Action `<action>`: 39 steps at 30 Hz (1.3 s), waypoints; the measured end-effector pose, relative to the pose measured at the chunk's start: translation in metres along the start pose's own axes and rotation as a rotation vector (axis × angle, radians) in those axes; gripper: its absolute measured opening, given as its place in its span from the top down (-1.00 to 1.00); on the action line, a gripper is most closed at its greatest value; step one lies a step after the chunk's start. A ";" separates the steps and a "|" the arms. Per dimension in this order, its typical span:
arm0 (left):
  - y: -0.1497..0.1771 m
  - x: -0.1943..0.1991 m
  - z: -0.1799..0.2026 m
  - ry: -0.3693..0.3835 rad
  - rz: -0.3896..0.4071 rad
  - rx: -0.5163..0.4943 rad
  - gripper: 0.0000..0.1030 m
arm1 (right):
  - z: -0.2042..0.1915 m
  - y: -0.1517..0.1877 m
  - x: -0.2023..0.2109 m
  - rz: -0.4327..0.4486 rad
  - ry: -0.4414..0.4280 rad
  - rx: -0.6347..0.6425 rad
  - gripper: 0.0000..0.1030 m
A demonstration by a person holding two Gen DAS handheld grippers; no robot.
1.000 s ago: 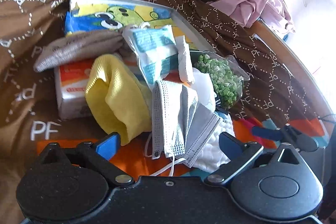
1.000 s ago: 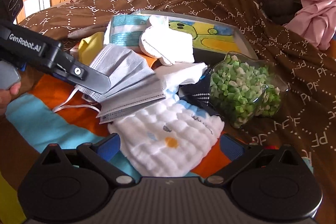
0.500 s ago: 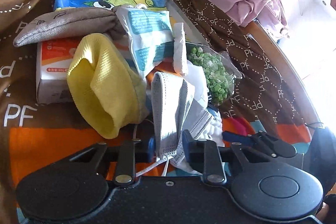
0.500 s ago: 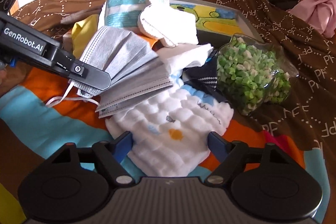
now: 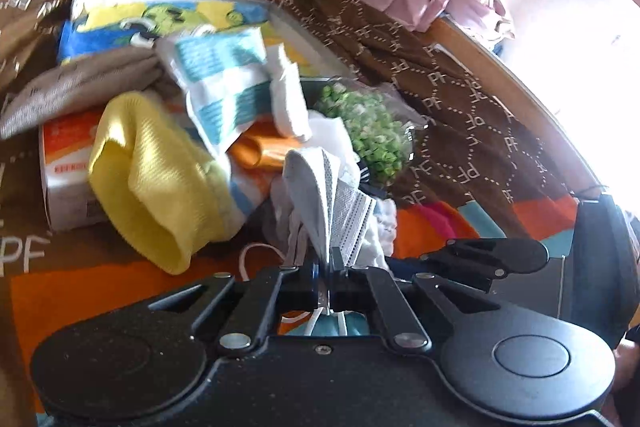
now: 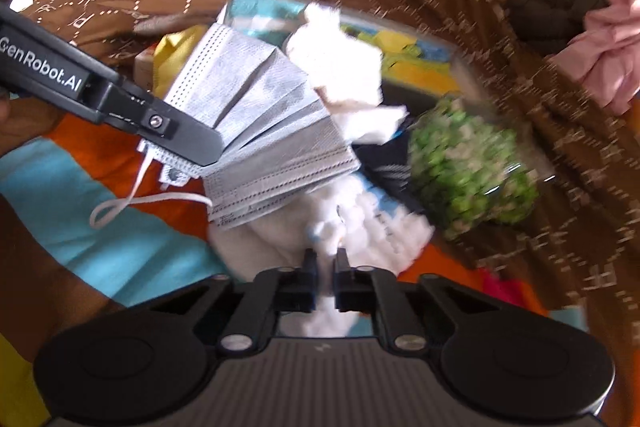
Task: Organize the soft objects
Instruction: 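Lift the masks and towel and carry both over the cartoon-painting tray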
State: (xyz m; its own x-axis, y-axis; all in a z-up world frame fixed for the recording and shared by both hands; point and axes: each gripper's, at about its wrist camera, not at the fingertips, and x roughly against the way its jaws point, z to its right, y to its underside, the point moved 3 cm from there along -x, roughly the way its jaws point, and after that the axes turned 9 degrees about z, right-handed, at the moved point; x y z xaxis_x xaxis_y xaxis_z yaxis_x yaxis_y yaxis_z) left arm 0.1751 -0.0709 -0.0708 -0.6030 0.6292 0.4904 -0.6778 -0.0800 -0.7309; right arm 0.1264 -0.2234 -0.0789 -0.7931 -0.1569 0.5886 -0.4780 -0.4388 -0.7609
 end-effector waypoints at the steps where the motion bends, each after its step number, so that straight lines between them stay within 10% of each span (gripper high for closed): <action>1: 0.000 0.002 0.002 0.004 0.007 -0.010 0.96 | 0.001 -0.001 0.004 0.012 0.023 0.011 0.86; 18: -0.036 0.056 0.011 0.034 0.285 -0.020 0.98 | 0.039 -0.035 0.079 0.312 0.261 -0.105 0.87; 39: -0.106 0.072 -0.021 -0.065 0.470 -0.038 0.97 | 0.068 -0.150 0.031 0.508 0.158 -0.300 0.86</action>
State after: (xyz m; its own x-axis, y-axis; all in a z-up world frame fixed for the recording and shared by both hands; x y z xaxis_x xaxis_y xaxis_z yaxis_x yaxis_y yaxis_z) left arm 0.2124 -0.0008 0.0323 -0.8665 0.4818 0.1306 -0.3105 -0.3154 -0.8967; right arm 0.1989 -0.2222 0.0721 -0.9853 -0.1379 0.1012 -0.0919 -0.0719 -0.9932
